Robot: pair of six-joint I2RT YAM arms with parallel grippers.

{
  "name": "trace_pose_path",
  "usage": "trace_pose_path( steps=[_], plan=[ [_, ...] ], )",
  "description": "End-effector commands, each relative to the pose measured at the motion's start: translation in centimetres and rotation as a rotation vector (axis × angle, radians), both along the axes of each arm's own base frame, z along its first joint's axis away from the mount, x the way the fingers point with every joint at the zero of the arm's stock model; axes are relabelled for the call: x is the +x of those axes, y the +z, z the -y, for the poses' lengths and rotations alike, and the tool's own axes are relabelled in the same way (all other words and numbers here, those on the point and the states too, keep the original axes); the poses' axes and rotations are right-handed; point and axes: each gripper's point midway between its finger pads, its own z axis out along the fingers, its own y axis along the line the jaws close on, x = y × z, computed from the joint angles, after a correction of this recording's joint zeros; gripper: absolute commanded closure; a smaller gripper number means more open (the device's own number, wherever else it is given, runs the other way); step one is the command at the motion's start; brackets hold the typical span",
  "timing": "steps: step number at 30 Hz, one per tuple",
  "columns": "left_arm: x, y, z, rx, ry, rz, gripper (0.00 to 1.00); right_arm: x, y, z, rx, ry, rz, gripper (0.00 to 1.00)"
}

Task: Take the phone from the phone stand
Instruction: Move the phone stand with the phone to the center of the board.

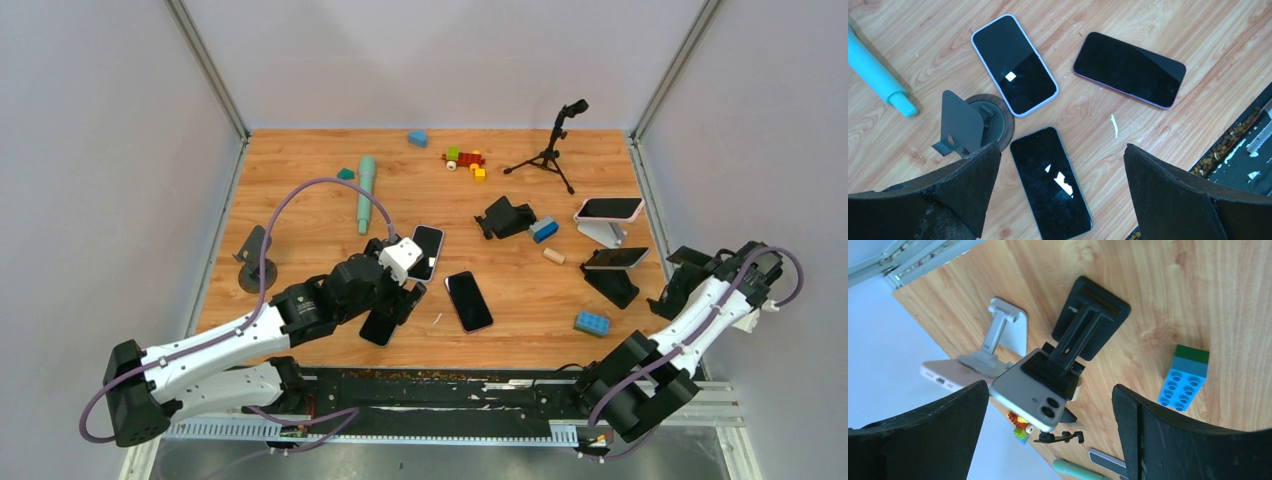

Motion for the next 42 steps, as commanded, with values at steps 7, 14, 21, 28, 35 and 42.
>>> trace_pose_path(
  steps=[7,14,21,28,35,42],
  plan=[
    [0.2,-0.2,0.8,0.021,-0.024,-0.006,0.0,0.4,-4.3,0.0,0.161,-0.058,0.069,0.07],
    [0.2,-0.5,0.7,0.036,-0.021,-0.01,0.0,1.5,-5.7,0.2,0.242,-0.118,0.115,0.1],
    [0.3,-0.6,0.6,0.045,-0.019,-0.01,0.0,2.5,-7.7,0.2,0.323,-0.117,0.128,0.12],
    [0.4,-0.9,0.7,0.06,-0.02,-0.012,0.0,3.7,-9.3,0.2,0.386,-0.085,0.152,0.18],
    [0.5,-1.1,0.8,0.069,-0.021,-0.015,0.0,5.0,-10.4,-0.2,0.428,-0.039,0.15,0.2],
    [0.7,-1.0,0.4,0.081,-0.007,-0.007,0.0,6.6,-11.9,-1.3,0.477,0.031,0.119,0.27]
  ],
)
